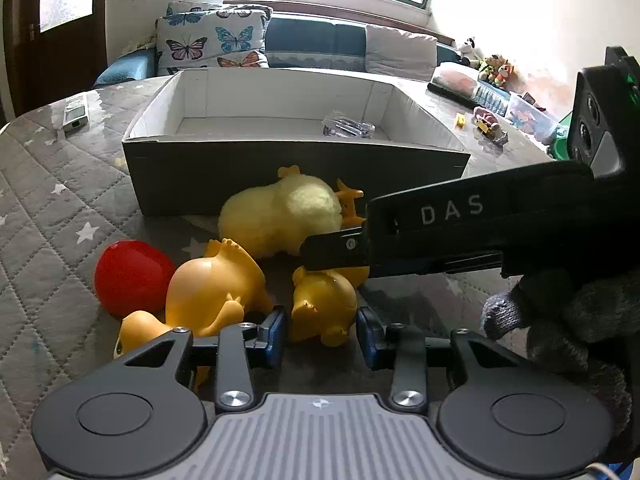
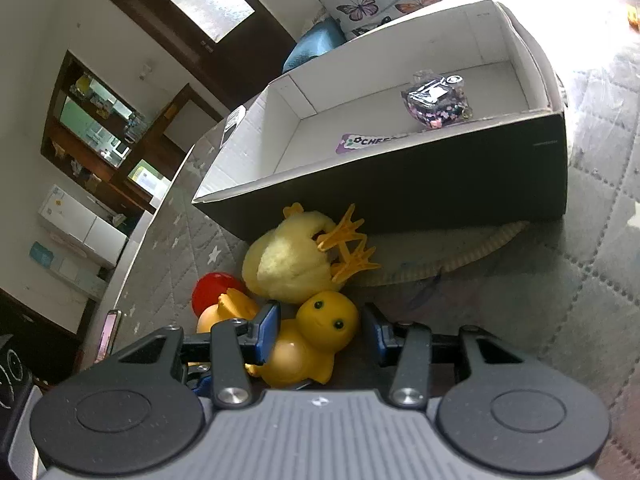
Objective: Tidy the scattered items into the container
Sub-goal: 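Grasp the small yellow rubber duck with the right tool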
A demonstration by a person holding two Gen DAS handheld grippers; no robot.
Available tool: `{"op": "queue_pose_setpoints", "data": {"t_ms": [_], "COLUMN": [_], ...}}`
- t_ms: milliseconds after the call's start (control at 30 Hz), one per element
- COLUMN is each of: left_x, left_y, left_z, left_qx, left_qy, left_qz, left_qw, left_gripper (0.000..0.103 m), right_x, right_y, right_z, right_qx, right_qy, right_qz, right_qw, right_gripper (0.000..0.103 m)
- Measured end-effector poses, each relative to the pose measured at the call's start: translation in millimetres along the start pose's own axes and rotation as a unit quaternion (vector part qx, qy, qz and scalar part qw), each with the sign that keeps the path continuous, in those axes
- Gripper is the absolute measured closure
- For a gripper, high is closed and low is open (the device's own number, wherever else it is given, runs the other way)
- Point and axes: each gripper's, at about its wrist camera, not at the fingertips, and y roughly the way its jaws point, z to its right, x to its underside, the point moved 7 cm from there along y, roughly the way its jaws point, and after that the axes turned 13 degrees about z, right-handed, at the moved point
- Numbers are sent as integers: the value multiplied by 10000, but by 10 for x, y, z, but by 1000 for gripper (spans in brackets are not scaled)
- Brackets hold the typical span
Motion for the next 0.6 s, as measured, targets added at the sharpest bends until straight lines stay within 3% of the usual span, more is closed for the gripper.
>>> {"op": "queue_pose_setpoints", "data": {"t_ms": [200, 433, 600], "left_x": [4, 13, 5], "left_y": [-15, 43, 54], "left_z": [-19, -4, -12], "left_qx": [29, 6, 43], "left_qy": [-60, -135, -137], "left_qz": [3, -35, -23], "left_qw": [10000, 9999, 9999], "left_gripper": [62, 62, 67], "right_x": [-9, 37, 37], "right_y": [-8, 14, 11], "right_z": [-8, 3, 1], "right_qx": [-2, -132, -141], "right_qy": [32, 182, 218], "right_qz": [45, -98, -81], "right_qw": [10000, 9997, 9996], "right_gripper": [69, 68, 68]}}
